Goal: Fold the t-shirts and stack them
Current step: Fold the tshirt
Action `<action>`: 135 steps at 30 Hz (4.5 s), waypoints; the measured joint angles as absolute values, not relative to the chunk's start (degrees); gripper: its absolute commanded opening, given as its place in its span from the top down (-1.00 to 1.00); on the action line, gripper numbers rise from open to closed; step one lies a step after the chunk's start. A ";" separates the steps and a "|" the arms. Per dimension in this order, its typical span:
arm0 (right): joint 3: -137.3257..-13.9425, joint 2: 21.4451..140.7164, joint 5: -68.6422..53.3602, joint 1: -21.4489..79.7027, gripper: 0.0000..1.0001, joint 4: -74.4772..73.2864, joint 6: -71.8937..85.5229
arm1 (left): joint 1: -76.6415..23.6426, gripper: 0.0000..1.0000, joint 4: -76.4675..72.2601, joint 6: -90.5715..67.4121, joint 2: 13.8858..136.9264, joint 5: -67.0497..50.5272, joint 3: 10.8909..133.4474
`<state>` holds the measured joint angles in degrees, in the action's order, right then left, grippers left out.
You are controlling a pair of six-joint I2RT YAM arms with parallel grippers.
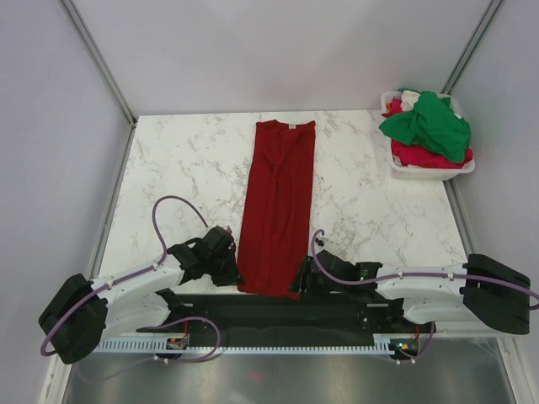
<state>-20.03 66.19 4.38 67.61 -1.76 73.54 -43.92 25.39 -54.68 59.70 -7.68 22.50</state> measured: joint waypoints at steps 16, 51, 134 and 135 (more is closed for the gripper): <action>-20.16 66.39 9.39 73.89 -0.08 -6.24 77.23 | -44.23 0.94 25.10 -55.46 58.43 -7.66 21.67; -40.80 54.13 15.40 59.99 1.00 -34.46 61.39 | -54.00 0.95 39.77 -58.06 62.17 -3.31 44.01; -41.67 92.55 -28.91 19.77 0.52 -6.63 34.06 | -25.04 0.16 15.42 -34.74 91.11 -21.02 45.23; -41.65 92.55 -28.91 19.75 0.62 -6.50 34.09 | -25.47 0.33 14.90 -35.20 91.11 -20.93 44.91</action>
<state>-41.65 92.55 -28.91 19.75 -6.50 34.09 -25.47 14.90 -35.20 91.11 -20.93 44.91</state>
